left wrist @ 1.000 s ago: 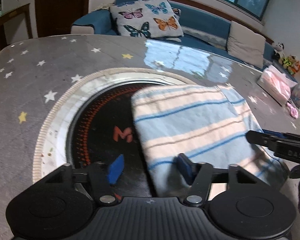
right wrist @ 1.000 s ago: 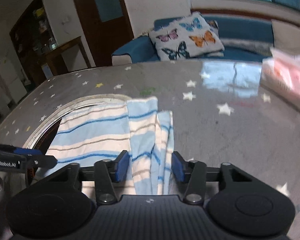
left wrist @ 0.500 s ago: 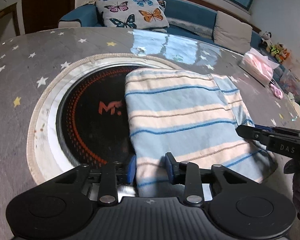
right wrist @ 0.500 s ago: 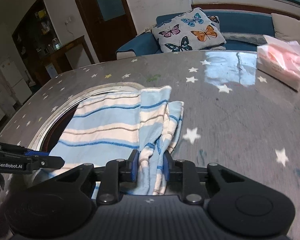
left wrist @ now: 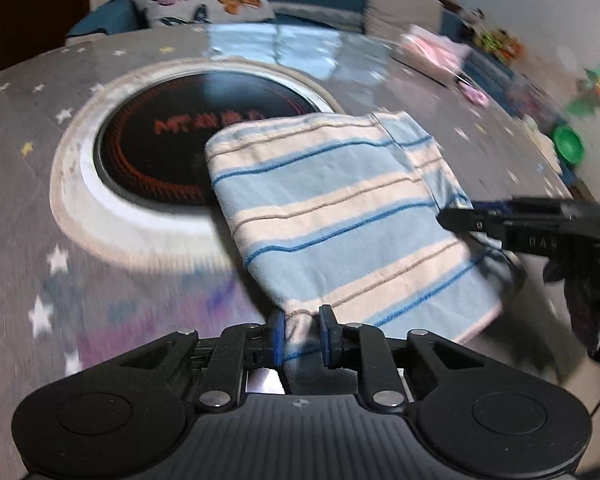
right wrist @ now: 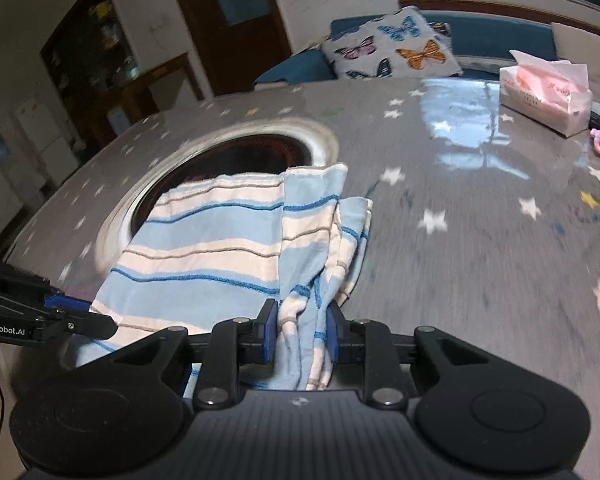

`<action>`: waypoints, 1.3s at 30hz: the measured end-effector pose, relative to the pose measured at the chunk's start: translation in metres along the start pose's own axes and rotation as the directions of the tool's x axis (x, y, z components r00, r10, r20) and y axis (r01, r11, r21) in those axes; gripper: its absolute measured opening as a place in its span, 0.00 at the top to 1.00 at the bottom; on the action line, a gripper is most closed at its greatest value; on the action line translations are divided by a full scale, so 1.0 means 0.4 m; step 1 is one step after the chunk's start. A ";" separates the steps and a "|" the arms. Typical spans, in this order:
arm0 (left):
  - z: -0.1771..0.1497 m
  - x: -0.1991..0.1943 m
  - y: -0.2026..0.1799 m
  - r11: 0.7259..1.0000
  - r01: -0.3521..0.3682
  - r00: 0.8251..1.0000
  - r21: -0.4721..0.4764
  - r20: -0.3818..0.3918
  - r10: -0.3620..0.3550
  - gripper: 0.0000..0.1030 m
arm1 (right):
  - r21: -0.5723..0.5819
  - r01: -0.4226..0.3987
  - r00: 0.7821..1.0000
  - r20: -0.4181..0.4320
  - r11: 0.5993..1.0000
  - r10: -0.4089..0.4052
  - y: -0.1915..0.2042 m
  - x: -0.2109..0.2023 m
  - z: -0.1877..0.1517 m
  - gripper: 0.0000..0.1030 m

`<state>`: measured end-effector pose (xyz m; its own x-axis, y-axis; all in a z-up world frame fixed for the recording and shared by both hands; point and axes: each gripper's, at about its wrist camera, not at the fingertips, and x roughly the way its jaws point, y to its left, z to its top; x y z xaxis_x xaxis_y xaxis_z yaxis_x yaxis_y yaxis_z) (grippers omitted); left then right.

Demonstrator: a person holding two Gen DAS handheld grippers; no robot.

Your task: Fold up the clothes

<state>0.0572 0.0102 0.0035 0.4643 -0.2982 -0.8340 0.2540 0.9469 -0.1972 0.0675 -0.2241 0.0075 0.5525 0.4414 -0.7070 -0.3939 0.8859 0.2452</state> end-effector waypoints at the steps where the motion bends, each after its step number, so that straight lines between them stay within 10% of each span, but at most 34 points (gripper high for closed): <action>1: 0.004 -0.008 0.004 1.000 -0.004 1.000 -0.007 0.014 0.004 0.74 | -0.022 0.006 1.000 0.005 1.000 -0.006 0.007 -0.018 -0.007 0.73; 9: 0.053 -0.051 0.033 0.997 -0.044 0.990 -0.066 0.130 0.052 0.46 | -0.087 0.042 0.989 0.146 0.995 -0.029 0.036 -0.085 0.047 0.73; 20: 0.158 0.070 0.054 0.985 -0.115 0.978 -0.128 0.162 0.135 0.53 | -0.070 0.081 0.992 0.105 0.994 -0.073 0.021 0.075 0.077 0.90; 39: 0.210 0.120 0.061 0.981 -0.144 0.975 -0.132 0.148 0.163 0.57 | -0.079 0.045 0.994 0.106 0.996 -0.036 0.033 0.092 0.101 0.88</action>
<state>0.1570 0.0090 0.0020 0.6201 -0.1544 -0.7692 0.0705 0.9875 -0.1413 0.1124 -0.1905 0.0115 0.6414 0.4217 -0.6409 -0.4254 0.8907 0.1603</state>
